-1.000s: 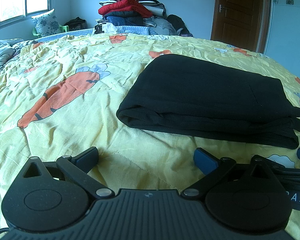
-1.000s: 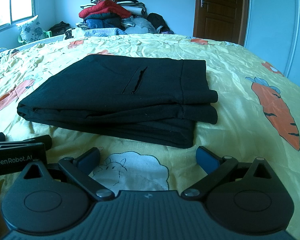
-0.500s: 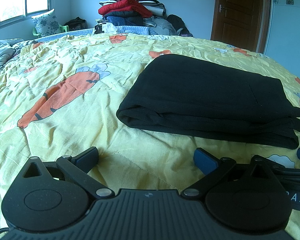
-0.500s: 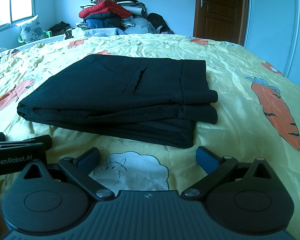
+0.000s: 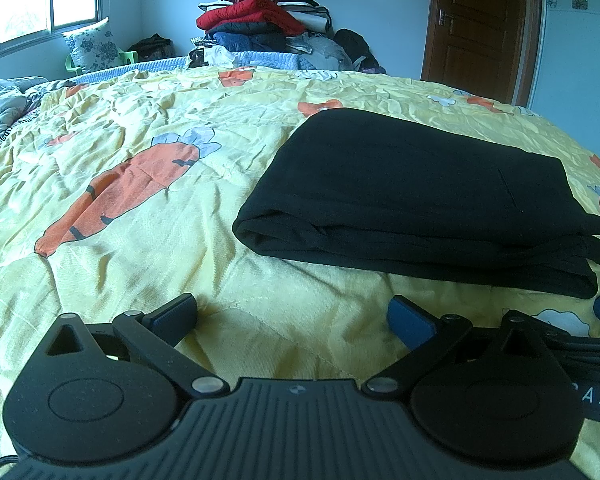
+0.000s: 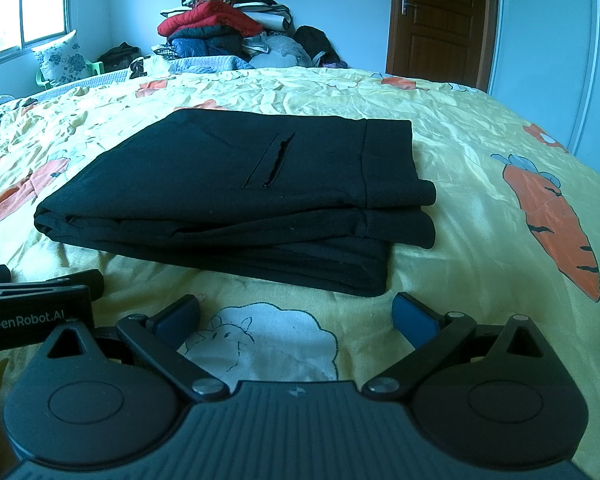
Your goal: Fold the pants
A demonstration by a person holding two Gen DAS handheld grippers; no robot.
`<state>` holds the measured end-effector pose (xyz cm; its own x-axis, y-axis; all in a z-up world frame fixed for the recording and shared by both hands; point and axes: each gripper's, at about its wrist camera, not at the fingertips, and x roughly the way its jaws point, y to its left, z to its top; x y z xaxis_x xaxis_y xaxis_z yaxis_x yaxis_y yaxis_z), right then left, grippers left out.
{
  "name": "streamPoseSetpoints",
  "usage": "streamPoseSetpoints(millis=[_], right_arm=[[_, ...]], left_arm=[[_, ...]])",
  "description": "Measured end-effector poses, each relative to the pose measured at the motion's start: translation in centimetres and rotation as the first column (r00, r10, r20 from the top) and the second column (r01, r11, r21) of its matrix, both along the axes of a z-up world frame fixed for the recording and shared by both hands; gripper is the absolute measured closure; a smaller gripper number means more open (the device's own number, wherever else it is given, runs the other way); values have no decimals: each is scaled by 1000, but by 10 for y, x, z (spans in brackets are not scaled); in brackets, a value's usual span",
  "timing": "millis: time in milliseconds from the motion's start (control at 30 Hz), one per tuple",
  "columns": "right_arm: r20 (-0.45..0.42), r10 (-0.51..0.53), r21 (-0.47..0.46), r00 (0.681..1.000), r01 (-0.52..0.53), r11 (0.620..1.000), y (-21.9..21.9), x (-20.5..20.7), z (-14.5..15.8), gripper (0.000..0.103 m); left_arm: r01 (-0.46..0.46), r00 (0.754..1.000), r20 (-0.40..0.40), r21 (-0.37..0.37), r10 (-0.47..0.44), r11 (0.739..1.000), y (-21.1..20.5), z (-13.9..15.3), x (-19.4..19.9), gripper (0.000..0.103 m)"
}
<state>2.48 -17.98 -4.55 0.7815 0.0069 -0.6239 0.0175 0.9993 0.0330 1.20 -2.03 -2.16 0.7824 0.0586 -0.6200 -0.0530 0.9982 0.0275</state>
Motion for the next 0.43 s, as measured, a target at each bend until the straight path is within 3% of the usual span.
streamPoseSetpoints(millis=[433], right_arm=[[0,0,0,1000,0,1000,0,0,0,0]], left_arm=[[0,1000,0,0,0,1000,0,0,0,0]])
